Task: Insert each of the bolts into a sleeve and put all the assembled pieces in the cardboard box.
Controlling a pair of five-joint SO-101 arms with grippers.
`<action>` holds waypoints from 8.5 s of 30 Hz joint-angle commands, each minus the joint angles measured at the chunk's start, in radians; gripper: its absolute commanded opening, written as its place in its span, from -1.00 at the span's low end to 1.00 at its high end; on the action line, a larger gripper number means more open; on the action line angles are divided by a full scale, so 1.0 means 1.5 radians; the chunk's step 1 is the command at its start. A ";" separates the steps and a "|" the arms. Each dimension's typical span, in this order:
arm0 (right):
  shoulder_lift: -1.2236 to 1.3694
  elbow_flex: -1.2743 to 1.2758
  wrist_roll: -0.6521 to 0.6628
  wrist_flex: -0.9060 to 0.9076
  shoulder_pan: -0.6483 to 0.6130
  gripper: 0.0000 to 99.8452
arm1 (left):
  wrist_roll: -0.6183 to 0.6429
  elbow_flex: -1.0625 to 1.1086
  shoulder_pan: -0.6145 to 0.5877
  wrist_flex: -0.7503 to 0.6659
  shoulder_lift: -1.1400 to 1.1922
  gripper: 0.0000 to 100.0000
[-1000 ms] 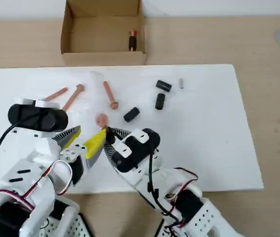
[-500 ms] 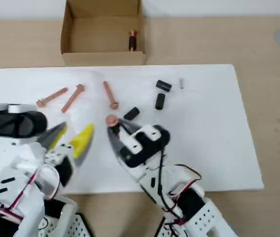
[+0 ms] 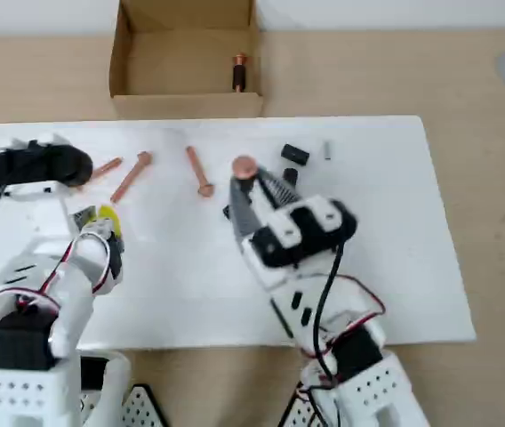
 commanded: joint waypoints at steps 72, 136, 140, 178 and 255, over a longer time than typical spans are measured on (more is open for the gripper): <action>2.022 -2.074 0.084 0.283 0.150 -0.65 | 0.006 0.242 -0.064 -0.263 0.004 -0.96; 1.273 -1.726 0.081 1.078 0.224 -0.66 | -0.297 -0.600 -0.005 -0.159 1.107 -0.84; 1.239 -1.641 0.084 1.078 0.224 -0.66 | -0.297 -0.604 -0.010 -0.171 1.134 -0.84; 0.948 -1.160 0.113 1.073 0.077 -0.66 | -0.366 -0.670 -0.050 -0.089 1.200 -0.53; 1.422 -1.386 -0.477 0.997 0.003 -0.65 | -0.145 -0.015 0.008 -0.020 0.019 -0.99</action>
